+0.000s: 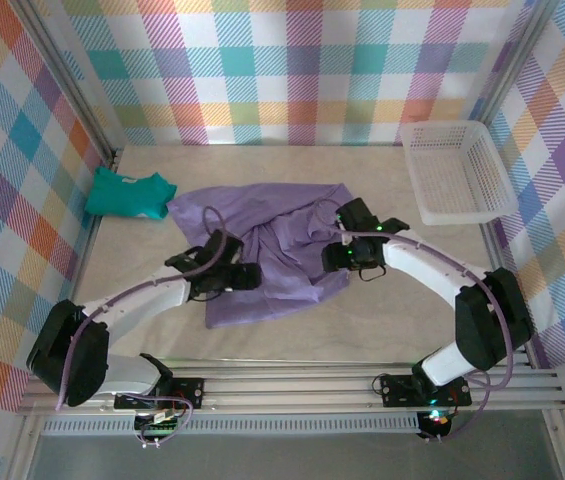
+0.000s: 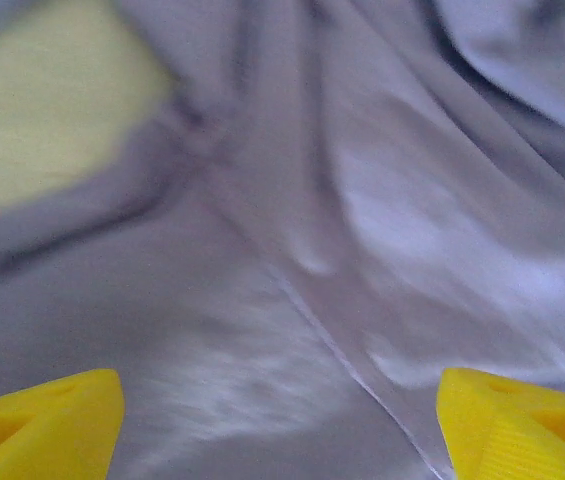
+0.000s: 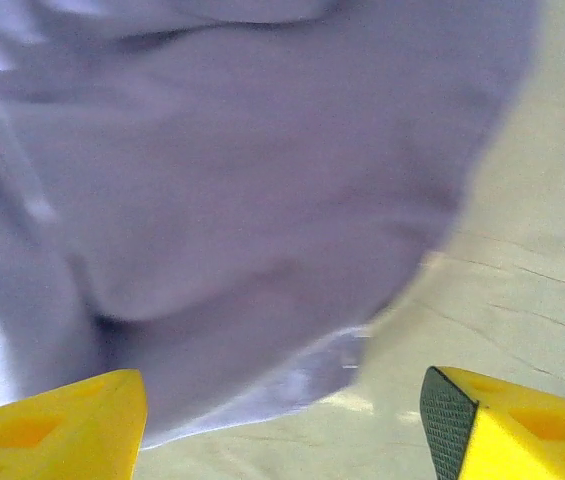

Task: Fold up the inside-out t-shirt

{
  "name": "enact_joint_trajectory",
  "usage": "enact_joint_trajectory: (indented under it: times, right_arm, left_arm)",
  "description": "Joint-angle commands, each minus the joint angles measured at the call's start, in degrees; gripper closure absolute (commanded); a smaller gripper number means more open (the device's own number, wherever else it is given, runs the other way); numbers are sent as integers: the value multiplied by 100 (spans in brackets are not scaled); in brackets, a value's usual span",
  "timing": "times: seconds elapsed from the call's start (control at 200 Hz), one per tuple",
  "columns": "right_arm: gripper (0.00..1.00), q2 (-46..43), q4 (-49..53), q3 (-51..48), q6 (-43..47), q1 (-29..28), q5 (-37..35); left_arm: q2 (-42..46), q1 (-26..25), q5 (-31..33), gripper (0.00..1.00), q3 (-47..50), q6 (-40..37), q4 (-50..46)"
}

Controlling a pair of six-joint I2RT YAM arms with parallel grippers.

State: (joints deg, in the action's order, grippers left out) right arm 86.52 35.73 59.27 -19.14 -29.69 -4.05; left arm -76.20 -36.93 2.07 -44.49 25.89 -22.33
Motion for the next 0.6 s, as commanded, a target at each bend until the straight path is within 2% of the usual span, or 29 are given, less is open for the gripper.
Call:
enact_joint_trajectory:
  times: [0.0,0.055,0.145,0.205,0.305,0.385,0.595]
  right_arm:
    - [27,-23,-242,-37,-291,23,569]
    - [27,147,-186,-44,-380,14,607]
    - [27,273,-102,-154,-374,207,188]
    - [27,293,-379,-292,-400,542,536]
    - [31,644,-732,-215,-509,691,1240]
    - [38,993,-910,-151,-659,684,1686]
    - [72,1081,-1373,-315,-921,684,2247]
  left_arm:
    - [-156,-245,492,18,129,-36,-195]
    - [-138,-246,520,19,222,-91,-228]
    - [65,-447,70,19,449,-219,204]
    - [168,-819,-16,19,526,-454,575]
    - [-98,-1399,375,18,288,-987,846]
    - [-607,-1675,579,19,-1,-1332,844]
    - [-1829,-2180,1011,25,-647,-1793,1012]
